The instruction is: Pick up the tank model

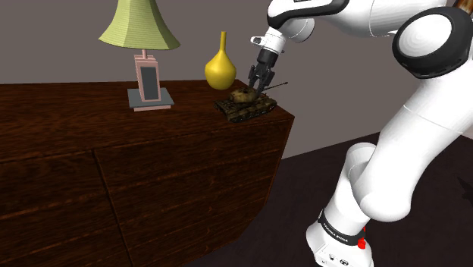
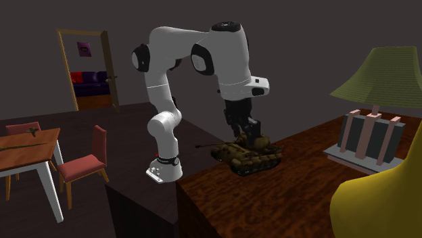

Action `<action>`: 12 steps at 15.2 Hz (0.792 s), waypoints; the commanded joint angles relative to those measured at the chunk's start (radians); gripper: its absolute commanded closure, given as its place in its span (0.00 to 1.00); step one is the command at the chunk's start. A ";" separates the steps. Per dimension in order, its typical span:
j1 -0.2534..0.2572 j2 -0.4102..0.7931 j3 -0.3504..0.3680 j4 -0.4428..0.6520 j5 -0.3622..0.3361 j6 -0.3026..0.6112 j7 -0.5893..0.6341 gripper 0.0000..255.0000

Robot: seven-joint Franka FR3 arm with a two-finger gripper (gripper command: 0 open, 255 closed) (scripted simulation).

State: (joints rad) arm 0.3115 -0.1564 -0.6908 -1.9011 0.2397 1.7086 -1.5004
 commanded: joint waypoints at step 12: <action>0.003 0.014 -0.004 0.164 0.007 -0.148 0.034 1.00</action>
